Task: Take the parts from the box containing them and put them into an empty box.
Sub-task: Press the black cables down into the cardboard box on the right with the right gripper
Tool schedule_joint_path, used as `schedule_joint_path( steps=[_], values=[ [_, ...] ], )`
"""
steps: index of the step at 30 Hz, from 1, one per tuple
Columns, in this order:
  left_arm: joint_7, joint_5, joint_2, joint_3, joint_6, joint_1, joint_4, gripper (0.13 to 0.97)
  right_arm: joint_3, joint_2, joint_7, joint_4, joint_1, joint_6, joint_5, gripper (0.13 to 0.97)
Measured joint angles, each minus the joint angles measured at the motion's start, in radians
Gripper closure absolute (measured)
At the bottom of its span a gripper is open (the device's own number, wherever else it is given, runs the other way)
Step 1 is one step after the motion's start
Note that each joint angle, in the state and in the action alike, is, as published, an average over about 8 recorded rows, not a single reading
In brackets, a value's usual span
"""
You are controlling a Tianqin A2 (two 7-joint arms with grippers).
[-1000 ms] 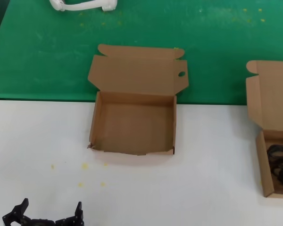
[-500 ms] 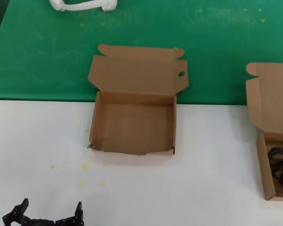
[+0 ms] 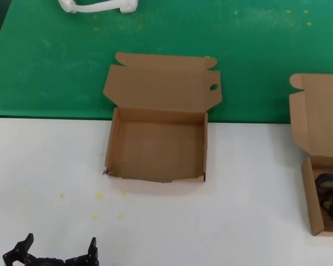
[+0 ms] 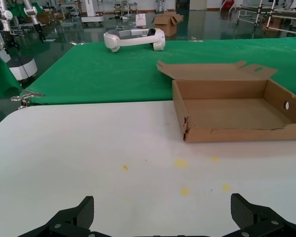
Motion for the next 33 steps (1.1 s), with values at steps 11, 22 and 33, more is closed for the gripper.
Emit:
schedule_joint_path(
  steps=[11, 22, 33],
  values=[
    [0.0, 0.0, 0.0, 0.0, 0.0, 0.0, 0.0, 0.132, 0.0, 0.041, 0.073, 0.116, -0.065, -0.023, 0.002, 0.268],
    [0.0, 0.0, 0.0, 0.0, 0.0, 0.0, 0.0, 0.132, -0.017, 0.017, 0.053, 0.013, -0.016, -0.006, -0.013, 0.479],
    [0.0, 0.0, 0.0, 0.0, 0.0, 0.0, 0.0, 0.132, -0.032, -0.023, 0.019, -0.105, 0.042, 0.024, -0.017, 0.692]
  ],
)
